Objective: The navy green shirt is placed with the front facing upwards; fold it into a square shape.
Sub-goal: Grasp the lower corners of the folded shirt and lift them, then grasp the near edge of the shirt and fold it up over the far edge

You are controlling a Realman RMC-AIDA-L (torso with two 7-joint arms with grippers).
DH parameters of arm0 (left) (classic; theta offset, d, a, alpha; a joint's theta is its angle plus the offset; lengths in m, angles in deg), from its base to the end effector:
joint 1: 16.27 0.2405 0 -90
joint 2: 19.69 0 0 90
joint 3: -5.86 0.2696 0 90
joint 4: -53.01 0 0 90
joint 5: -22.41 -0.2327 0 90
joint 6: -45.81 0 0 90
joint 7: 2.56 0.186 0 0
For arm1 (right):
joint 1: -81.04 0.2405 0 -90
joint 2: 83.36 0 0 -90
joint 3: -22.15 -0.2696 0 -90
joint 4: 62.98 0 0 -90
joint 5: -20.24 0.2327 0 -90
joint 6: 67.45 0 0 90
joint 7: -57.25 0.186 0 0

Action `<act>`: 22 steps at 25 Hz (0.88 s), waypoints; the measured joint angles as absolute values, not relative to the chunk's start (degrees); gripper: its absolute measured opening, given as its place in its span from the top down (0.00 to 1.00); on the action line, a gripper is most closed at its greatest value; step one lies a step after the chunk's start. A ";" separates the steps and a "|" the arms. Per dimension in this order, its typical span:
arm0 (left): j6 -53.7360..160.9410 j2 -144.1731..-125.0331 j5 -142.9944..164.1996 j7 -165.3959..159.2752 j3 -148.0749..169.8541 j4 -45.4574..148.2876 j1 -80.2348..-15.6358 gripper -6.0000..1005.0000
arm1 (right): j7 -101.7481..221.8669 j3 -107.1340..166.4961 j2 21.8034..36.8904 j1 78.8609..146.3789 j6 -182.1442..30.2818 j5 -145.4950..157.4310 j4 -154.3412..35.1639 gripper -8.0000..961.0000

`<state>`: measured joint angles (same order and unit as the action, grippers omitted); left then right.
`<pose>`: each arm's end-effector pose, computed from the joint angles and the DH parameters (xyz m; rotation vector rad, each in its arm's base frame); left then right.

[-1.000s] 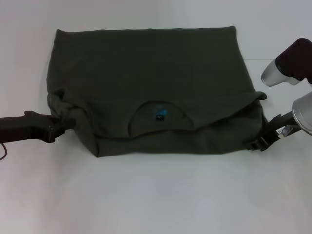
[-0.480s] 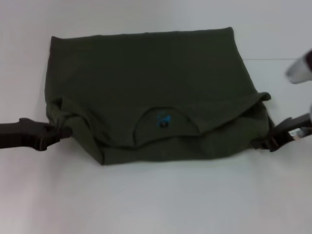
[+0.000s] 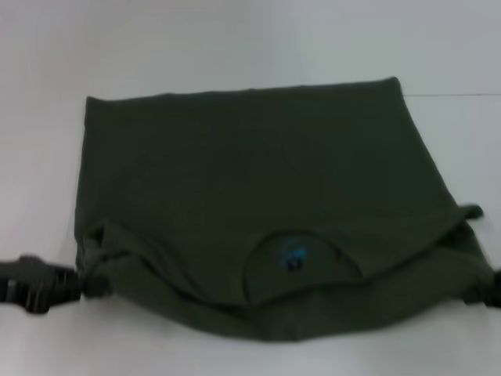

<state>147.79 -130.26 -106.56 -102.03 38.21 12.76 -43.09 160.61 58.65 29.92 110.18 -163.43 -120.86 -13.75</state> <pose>-0.3340 0.3256 0.0270 -2.7254 -1.1917 -0.4731 0.3454 0.3455 0.0222 -2.7060 1.1270 0.0481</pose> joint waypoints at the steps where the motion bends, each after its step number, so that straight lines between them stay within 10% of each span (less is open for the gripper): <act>1: 149.27 -130.23 -107.44 -102.12 37.92 12.73 -42.98 0.89 | 159.51 58.11 29.67 109.29 -164.83 -120.87 -13.76 0.94; 22: 157.62 -128.50 -115.34 -104.37 29.35 12.82 -44.30 0.88 | 148.31 48.01 24.75 109.02 -178.29 -123.70 -20.70 0.94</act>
